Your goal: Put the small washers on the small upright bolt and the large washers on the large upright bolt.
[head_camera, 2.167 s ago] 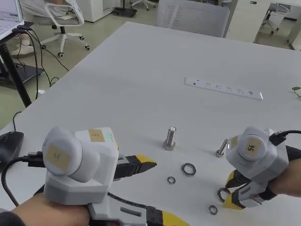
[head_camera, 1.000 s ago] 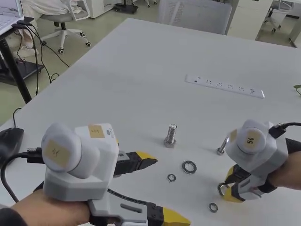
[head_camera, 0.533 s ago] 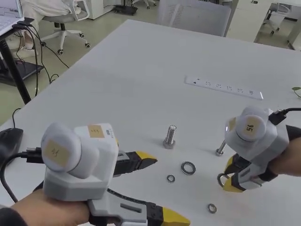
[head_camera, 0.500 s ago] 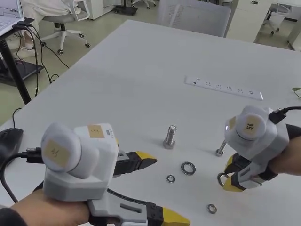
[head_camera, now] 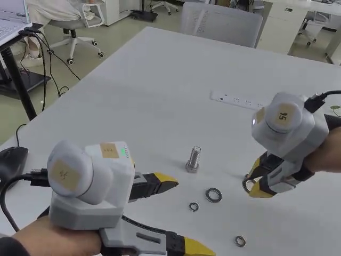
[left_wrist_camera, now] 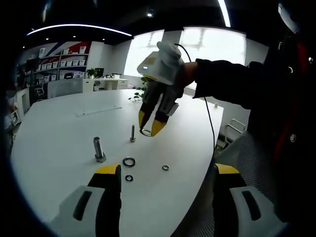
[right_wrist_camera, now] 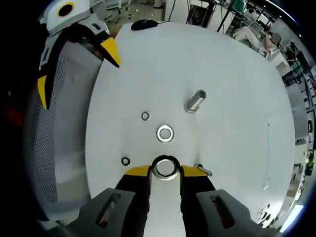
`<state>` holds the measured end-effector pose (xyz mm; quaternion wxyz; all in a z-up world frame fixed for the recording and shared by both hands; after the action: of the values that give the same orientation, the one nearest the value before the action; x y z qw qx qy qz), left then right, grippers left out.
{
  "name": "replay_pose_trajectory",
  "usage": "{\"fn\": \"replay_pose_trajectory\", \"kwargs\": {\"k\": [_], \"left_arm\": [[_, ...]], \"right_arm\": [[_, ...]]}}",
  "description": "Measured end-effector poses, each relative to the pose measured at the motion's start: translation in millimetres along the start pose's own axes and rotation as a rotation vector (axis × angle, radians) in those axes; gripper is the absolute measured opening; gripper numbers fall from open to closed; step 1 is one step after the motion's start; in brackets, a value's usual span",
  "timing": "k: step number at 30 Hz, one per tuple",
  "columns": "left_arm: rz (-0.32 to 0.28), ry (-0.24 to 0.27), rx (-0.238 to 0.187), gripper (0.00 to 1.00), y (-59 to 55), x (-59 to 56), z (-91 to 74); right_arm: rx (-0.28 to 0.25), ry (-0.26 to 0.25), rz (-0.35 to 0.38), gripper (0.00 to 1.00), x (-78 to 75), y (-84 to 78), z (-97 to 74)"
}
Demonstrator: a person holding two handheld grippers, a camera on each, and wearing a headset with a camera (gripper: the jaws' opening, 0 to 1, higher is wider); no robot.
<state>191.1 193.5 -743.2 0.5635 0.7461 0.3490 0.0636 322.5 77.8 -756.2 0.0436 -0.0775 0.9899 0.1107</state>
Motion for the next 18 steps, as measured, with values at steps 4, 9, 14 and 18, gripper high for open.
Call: {"fn": "replay_pose_trajectory", "kwargs": {"k": [4,9,14,18], "left_arm": [[0.001,0.000,-0.001,0.75,0.1,-0.2,-0.5],[0.001,0.006,-0.006,0.75,0.7,0.1,-2.0],[0.001,0.012,-0.005,0.75,0.1,0.9,-2.8],[-0.002,0.017,-0.010,0.75,0.5,2.0,-3.8]], "right_arm": [[-0.009,-0.012,-0.022,0.23,-9.1,11.1,-8.4],[-0.018,-0.031,-0.066,0.23,-24.1,28.9,-15.5],[-0.029,-0.035,-0.098,0.23,-30.2,45.7,-18.0],[-0.033,-0.039,-0.127,0.23,-39.0,58.4,-16.9]]}}
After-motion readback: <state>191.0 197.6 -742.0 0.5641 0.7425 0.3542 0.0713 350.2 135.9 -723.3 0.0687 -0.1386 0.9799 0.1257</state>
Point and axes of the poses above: the centre of the closed fingertips' face, and the gripper's own axes: z roughly forward along the fingers, x roughly to its left, y roughly out of its top, the point moved 4 cm from there along -z, roughly backward along the fingers, and after that the axes turned 5 degrees about -z, right-handed, at the moved point
